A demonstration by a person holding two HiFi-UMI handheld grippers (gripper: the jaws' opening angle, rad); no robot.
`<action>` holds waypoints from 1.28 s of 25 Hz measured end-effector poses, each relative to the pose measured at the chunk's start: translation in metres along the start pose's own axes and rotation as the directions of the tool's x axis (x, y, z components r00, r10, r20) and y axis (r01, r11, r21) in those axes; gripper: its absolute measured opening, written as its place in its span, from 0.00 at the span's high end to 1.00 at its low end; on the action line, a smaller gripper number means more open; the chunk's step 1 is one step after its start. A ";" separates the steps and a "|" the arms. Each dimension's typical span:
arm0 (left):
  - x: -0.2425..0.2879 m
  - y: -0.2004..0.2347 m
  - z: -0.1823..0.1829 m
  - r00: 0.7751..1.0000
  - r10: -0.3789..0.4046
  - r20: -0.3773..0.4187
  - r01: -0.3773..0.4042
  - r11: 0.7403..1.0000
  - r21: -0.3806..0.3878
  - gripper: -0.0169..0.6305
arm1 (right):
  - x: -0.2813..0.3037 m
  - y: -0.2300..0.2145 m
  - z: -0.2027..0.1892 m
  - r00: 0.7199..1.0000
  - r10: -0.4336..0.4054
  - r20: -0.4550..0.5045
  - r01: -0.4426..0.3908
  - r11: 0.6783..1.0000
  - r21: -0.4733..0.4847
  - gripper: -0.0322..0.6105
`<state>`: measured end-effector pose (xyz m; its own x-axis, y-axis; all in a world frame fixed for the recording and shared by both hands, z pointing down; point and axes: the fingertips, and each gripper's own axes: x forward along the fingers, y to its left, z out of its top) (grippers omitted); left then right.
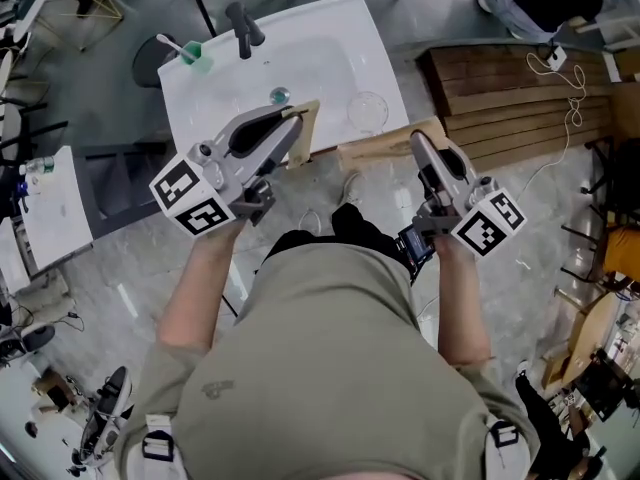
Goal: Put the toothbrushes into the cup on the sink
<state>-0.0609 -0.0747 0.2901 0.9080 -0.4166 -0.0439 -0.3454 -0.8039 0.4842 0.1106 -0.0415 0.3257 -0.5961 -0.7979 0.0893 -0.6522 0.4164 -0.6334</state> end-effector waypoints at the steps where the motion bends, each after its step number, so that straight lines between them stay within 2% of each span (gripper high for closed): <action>1: 0.005 0.001 0.000 1.000 0.005 0.001 -0.005 1.000 0.001 0.91 | 0.001 -0.005 0.003 1.000 0.004 -0.005 -0.004 1.000 0.001 0.87; 19: 0.055 0.016 -0.001 0.996 0.084 0.028 -0.084 0.996 0.000 0.91 | 0.014 -0.061 0.032 0.996 0.056 -0.062 -0.057 0.998 -0.005 0.87; 32: 0.101 0.027 -0.005 0.999 0.037 0.018 -0.037 0.999 -0.014 0.91 | 0.006 -0.090 0.050 0.998 0.030 -0.058 -0.029 1.000 0.008 0.87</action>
<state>0.0227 -0.1357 0.3034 0.8903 -0.4535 -0.0413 -0.3754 -0.7821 0.4974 0.1889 -0.1059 0.3446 -0.6415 -0.7584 0.1152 -0.6306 0.4358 -0.6422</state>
